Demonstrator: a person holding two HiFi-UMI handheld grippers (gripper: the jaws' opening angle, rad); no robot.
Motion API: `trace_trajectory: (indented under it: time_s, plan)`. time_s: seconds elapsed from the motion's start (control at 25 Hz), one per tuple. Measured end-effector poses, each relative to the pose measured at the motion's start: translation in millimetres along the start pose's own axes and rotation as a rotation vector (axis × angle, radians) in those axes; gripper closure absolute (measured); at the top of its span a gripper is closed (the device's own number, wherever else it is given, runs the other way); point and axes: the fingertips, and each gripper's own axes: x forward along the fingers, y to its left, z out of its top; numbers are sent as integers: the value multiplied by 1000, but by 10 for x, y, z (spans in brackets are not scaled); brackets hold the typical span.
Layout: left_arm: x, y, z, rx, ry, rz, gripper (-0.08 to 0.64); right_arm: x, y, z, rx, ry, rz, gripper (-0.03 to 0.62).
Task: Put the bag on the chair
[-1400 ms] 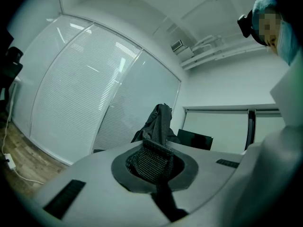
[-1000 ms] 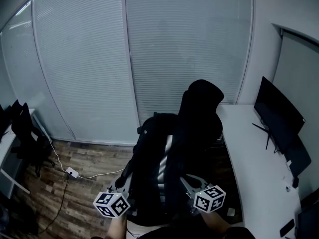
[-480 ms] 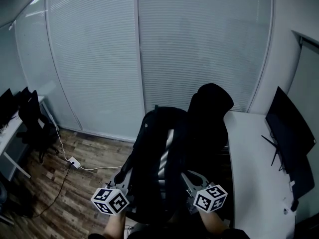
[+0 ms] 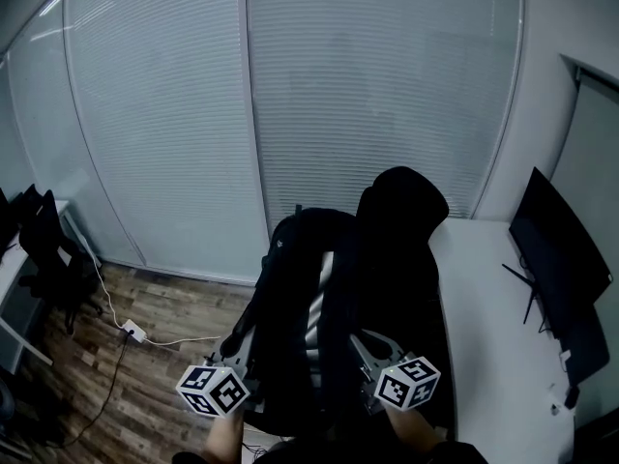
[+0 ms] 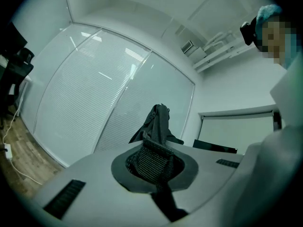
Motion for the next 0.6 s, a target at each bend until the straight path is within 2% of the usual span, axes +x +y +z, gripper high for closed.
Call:
trace_trajectory:
  time_s: [0.6]
  plan:
    - [1038,838,447,-20,38,-174,538,1059,-253,424,-18,-79,-151,523]
